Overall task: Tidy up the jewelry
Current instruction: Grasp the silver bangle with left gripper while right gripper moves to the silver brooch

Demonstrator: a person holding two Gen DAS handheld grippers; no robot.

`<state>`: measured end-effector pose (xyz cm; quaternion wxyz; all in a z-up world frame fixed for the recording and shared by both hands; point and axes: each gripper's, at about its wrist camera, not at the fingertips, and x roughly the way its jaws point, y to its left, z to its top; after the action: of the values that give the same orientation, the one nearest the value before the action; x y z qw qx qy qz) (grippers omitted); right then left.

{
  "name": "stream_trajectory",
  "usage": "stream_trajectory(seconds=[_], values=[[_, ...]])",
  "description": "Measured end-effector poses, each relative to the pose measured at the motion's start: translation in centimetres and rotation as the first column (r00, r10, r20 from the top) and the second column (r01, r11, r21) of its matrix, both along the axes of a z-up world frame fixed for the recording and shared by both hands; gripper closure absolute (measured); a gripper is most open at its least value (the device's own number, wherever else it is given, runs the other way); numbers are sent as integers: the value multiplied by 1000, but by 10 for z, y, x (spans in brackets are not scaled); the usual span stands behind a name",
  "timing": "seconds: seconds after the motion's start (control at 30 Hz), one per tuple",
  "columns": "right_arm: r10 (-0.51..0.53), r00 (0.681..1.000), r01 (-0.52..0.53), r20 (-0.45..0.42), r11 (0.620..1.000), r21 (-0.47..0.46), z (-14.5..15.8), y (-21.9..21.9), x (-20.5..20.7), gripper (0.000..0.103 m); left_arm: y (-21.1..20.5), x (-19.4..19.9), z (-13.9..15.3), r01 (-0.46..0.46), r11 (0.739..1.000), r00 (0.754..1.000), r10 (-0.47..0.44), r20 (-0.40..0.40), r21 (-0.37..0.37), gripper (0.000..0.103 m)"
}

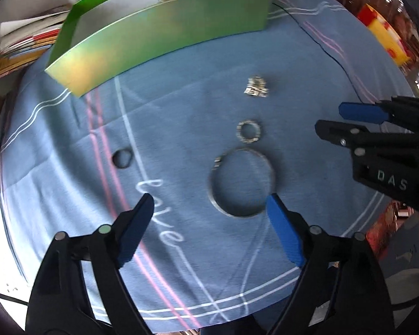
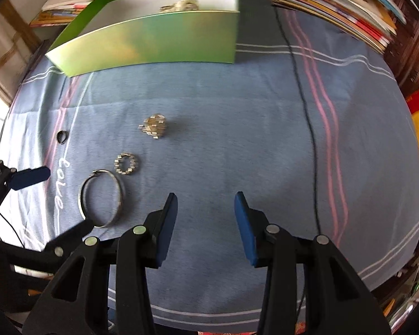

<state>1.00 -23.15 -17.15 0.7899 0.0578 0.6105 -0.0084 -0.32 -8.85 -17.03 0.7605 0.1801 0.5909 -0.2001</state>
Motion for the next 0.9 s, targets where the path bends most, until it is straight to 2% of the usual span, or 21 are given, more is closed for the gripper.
stream_trajectory(seconds=[0.27,0.33,0.4,0.53,0.8,0.87,0.9], values=[[-65,998,65,-7,998,-7,-2,-21,-13,61,-28,-3,-10,21,999,999,-20,-38,25,20],[-67,998,67,-8,998,-4,-3,-25,-16,61,-34,2,-17,11,998,999,-9,-40,57,20],[-67,998,67,-5,998,0,-3,-24,-17,61,-31,11,-23,-10,999,998,13,-57,48,25],[-52,999,52,4,999,3,-1,-22,-14,61,-25,23,-19,-69,998,997,69,-45,7,47],[26,998,-28,50,999,46,5,3,15,61,7,39,-17,-215,976,975,214,-56,-21,46],[52,997,-55,59,997,58,5,10,25,61,10,39,-17,-231,973,971,230,-65,-15,36],[67,996,-71,60,996,62,5,15,31,61,12,40,-19,-238,971,969,237,-67,-10,35]])
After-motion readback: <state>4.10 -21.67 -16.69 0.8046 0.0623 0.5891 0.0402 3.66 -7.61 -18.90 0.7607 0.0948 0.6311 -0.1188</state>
